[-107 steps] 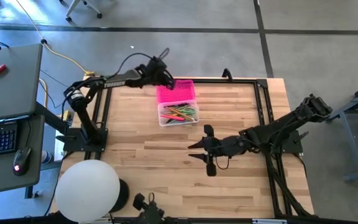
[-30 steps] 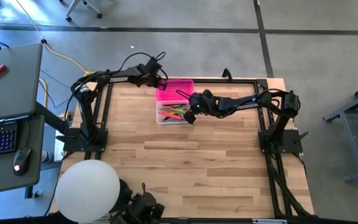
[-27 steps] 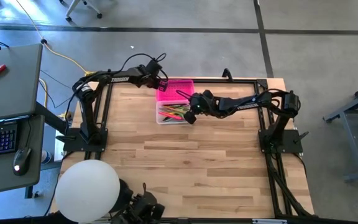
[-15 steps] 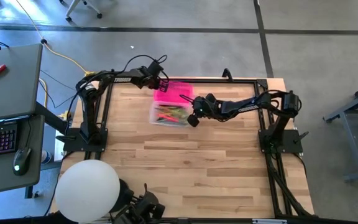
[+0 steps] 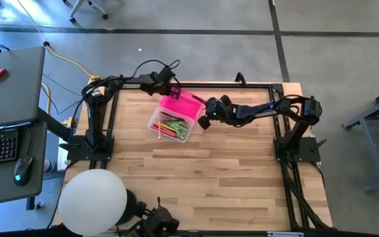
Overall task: Pick & place school supplies into a supply box
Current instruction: Close the pink supply box
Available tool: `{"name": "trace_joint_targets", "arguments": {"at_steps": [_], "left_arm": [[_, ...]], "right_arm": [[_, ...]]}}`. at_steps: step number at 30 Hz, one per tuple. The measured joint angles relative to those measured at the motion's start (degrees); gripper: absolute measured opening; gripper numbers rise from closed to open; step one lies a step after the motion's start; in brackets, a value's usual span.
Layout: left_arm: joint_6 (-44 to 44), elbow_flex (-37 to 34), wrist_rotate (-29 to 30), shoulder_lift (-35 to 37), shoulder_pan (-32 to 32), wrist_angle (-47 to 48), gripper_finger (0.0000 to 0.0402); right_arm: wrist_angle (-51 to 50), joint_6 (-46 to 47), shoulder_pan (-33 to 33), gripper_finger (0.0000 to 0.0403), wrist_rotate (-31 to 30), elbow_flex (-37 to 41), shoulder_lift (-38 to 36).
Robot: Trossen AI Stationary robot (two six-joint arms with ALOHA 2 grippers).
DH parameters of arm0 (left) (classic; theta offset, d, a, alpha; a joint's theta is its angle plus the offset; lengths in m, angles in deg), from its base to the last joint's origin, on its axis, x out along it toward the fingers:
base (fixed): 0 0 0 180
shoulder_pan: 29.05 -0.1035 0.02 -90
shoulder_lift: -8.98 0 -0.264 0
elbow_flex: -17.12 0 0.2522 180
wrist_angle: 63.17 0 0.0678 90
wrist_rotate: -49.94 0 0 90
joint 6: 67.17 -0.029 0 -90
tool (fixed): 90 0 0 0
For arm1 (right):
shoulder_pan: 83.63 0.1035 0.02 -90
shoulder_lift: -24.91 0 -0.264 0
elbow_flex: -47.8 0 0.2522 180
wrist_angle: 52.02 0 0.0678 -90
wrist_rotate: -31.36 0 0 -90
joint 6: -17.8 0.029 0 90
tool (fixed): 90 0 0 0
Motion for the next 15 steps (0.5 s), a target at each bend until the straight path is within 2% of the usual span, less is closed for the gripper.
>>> {"name": "trace_joint_targets", "arguments": {"at_steps": [3, 7, 11, 15], "left_arm": [[-0.06, -0.03, 0.26, -0.07, 1.17, -1.39, 0.0011], [-0.62, -0.11, 0.45, -0.09, 3.08, -4.5, 0.0017], [-2.39, -0.11, 2.91, 0.32, 5.16, -6.47, 0.0025], [-3.69, -0.11, 5.2, 1.72, 7.16, -8.28, 0.0013]], "right_arm": [[0.07, 0.0, -0.56, 0.0001, -1.3, 0.0, 0.0], [-1.88, 0.2, -1.05, 0.0001, -2.37, 0.0, -1.29], [-7.39, 1.55, -0.97, 0.0002, -2.62, -0.02, -4.99], [-10.78, 1.73, -0.15, 0.0001, -2.98, -0.03, -10.03]]}}
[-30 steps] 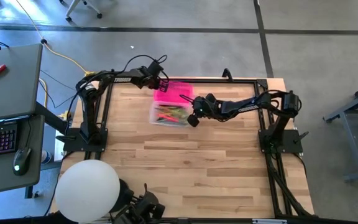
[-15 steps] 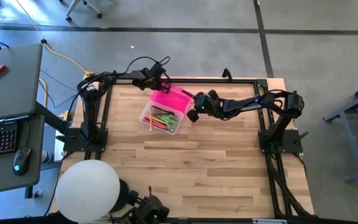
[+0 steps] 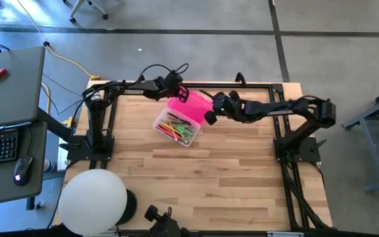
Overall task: Pick & place school supplies into a supply box
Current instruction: Close the pink supply box
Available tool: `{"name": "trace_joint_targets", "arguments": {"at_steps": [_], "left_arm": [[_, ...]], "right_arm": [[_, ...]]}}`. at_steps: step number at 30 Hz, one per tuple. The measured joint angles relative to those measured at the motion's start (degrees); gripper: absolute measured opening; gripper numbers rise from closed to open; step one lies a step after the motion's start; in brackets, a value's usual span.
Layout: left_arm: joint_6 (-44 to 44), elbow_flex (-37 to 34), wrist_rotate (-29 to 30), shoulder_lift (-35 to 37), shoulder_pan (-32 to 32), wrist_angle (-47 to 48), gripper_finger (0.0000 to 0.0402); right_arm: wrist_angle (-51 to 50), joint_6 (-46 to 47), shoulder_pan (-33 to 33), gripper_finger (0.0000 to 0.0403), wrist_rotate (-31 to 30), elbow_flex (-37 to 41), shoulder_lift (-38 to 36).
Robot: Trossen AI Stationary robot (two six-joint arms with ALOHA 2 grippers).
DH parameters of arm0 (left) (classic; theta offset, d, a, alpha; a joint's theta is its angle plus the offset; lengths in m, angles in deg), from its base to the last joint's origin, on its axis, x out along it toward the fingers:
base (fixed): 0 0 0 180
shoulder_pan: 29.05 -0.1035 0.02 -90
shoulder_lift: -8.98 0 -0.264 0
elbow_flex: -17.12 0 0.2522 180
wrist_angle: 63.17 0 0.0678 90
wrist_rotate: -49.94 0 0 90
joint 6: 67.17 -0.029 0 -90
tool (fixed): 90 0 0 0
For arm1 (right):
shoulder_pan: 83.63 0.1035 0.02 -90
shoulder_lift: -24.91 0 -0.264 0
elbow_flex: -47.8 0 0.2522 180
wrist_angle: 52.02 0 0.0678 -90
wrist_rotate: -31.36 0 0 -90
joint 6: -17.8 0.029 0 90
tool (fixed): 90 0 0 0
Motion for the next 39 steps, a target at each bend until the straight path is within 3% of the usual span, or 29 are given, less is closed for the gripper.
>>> {"name": "trace_joint_targets", "arguments": {"at_steps": [8, 17, 22, 27, 31, 39], "left_arm": [[-1.42, 0.02, 1.02, 2.86, 2.71, -3.39, 0.0025], [-3.34, 0.09, 6.41, 2.96, 6.1, -4.35, 0.0012], [-5.05, 0.11, 9.83, 3.0, 8.32, -5.13, 0.0021], [-5.19, 0.11, 11.21, 3.09, 9.67, -5.1, 0.0012], [-5.42, 0.11, 11.31, 3.11, 9.9, -5.23, 0.0014], [-5.5, 0.11, 10.66, 3.11, 9.91, -5.23, 0.0013]], "right_arm": [[-3.04, -0.07, 5.57, 0.0002, -4.21, -0.06, -8.04], [-11.82, 4.78, 15.33, 0.0001, -16.07, -0.06, -10.19], [-23.5, 16.53, 18.38, 0.0001, -26.83, -0.06, -9.99], [-34.62, 31.32, 17.23, 0.0001, -26.22, 2.79, -10.14], [-24.39, 31.97, 14.74, 0.0, -18.77, 11.61, -10.44], [18.85, 25.5, 4.53, 0.0, -3.87, 30.48, -10.49]]}}
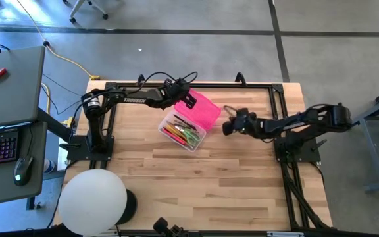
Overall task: Pick & place school supplies into a supply box
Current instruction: Close the pink supply box
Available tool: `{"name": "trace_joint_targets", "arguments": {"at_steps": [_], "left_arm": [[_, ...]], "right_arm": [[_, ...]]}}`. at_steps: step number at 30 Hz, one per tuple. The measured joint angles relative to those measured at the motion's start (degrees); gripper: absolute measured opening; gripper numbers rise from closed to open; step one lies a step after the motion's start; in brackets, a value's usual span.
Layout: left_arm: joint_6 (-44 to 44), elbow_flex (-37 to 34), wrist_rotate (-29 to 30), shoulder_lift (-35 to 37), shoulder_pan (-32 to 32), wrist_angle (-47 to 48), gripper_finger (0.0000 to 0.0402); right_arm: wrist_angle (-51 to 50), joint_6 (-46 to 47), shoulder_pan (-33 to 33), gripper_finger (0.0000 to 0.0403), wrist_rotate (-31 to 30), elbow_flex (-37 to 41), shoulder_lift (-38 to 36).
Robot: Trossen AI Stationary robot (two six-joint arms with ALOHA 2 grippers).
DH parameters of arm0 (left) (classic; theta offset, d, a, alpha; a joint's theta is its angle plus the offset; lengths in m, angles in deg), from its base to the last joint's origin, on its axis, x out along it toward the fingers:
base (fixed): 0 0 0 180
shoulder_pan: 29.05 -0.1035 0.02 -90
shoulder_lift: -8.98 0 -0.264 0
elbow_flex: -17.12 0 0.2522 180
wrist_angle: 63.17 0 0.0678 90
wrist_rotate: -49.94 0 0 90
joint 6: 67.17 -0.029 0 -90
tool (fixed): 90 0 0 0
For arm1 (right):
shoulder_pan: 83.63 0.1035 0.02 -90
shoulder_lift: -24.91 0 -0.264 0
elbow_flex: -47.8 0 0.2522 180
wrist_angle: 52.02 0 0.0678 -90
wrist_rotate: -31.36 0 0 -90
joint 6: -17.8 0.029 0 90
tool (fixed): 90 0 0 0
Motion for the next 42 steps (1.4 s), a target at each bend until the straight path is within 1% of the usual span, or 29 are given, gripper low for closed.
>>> {"name": "trace_joint_targets", "arguments": {"at_steps": [3, 7, 11, 13, 17, 20, 22, 27, 31, 36, 38, 42], "left_arm": [[-0.5, 0.0, -0.72, 0.0, 0.0, -0.17, 0.0012], [-1.52, 0.0, -1.64, 0.02, 0.0, -2.06, 0.0022], [-1.7, 0.0, -5.44, 0.02, -0.02, -5.3, 0.0021], [-2.24, 0.0, -7.55, 0.02, 0.0, -7.11, 0.0014], [-2.52, 0.0, -10.48, 0.04, 0.0, -9.2, 0.0012], [-2.52, 0.0, -10.65, 0.04, 0.0, -8.99, 0.0024], [-2.56, 0.0, -10.65, 0.04, -0.01, -8.62, 0.0029], [-2.54, 0.0, -10.39, 0.04, 0.0, -6.45, 0.0017], [-3.03, 0.0, -10.28, 0.04, 0.0, -5.18, 0.0014], [-4.09, 0.0, -10.63, 0.04, 0.0, -5.49, 0.0037], [-4.09, 0.0, -12.0, 0.04, 0.0, -5.57, 0.0041], [-4.05, 0.0, -14.18, 0.04, -0.02, -5.63, 0.0042]], "right_arm": [[6.43, 0.95, -4.63, 0.0, 4.07, 4.17, 0.0], [13.0, -0.07, -11.11, 0.0, 12.12, 7.1, -0.02], [14.72, -0.27, -16.27, 0.0, 21.55, 7.04, 0.34], [14.78, -0.42, -17.16, 0.0, 24.14, 6.12, 1.38], [15.64, -1.52, -16.7, 0.0, 25.06, 3.28, 5.26], [18.01, -3.09, -16.11, 0.0, 26.96, 0.62, 8.62], [19.73, -4.74, -15.68, 0.0, 27.21, -0.81, 10.4], [22.03, -6.62, -15.38, 0.0, 23.33, -1.49, 11.04], [24.19, -7.52, -15.38, 0.0, 27.4, -1.48, 11.04], [29.6, -9.28, -15.38, 0.0, 34.7, -1.82, 11.04], [29.24, -9.37, -15.4, 0.0, 35.79, -2.28, 11.04], [28.81, -9.92, -15.38, 0.0, 36.1, -3.23, 11.04]]}}
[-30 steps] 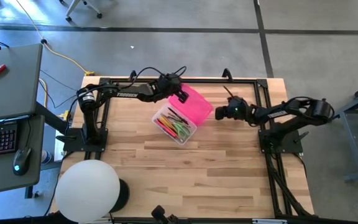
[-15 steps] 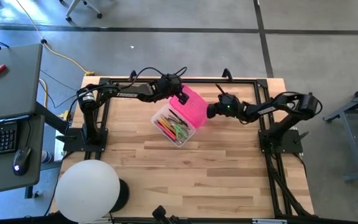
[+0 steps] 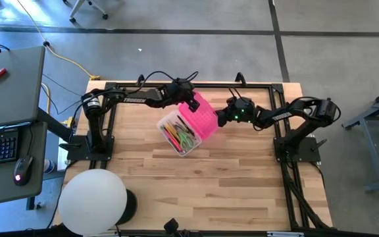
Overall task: Pick & place school supplies into a supply box
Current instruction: Close the pink supply box
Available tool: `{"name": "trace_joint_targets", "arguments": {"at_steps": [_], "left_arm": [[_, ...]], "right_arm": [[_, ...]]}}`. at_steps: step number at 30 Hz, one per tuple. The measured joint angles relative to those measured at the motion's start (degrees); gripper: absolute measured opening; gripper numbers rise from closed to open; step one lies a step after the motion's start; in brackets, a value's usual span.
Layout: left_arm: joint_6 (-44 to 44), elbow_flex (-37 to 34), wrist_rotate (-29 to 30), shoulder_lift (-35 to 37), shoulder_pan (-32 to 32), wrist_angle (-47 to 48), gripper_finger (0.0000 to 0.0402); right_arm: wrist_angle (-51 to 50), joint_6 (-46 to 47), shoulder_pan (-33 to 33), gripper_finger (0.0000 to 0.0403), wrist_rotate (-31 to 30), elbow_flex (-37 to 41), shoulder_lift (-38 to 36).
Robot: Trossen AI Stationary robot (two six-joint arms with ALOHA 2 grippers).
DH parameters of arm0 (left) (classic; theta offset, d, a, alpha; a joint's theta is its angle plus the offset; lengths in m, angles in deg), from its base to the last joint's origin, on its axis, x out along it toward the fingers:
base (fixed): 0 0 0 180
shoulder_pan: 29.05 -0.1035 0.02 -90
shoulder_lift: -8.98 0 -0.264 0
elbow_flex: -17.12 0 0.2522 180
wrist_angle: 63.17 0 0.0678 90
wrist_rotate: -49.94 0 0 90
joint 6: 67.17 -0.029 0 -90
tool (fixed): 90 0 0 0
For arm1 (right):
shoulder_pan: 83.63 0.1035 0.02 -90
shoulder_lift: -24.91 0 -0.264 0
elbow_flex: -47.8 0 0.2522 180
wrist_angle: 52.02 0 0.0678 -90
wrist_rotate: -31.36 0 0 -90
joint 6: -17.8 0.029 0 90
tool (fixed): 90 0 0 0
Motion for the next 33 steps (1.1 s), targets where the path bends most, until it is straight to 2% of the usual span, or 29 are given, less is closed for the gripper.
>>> {"name": "trace_joint_targets", "arguments": {"at_steps": [6, 18, 25, 28, 33], "left_arm": [[0.02, 0.0, -1.84, 0.0, 0.0, -0.37, 0.0048], [0.1, 0.02, -4.63, 0.0, 0.02, -5.65, 0.0117], [-0.03, 0.02, -6.22, 0.08, 0.04, -4.85, 0.0131], [-0.86, 0.0, -8.84, 2.13, 0.0, -2.03, 0.0131], [-3.93, 0.01, -10.85, 9.05, 0.04, 1.61, 0.0131]], "right_arm": [[-1.25, 0.16, 0.0, 0.0, 1.4, -0.03, 0.0], [-2.03, 0.29, 1.95, 0.0, 2.7, -0.03, 0.0], [0.02, 0.0, 1.97, 0.0, 3.06, -0.03, 0.0], [1.39, -0.24, 2.03, 0.0, 4.84, -0.03, 0.0], [3.24, 0.19, 4.89, 0.0, 3.99, -0.81, 0.0]]}}
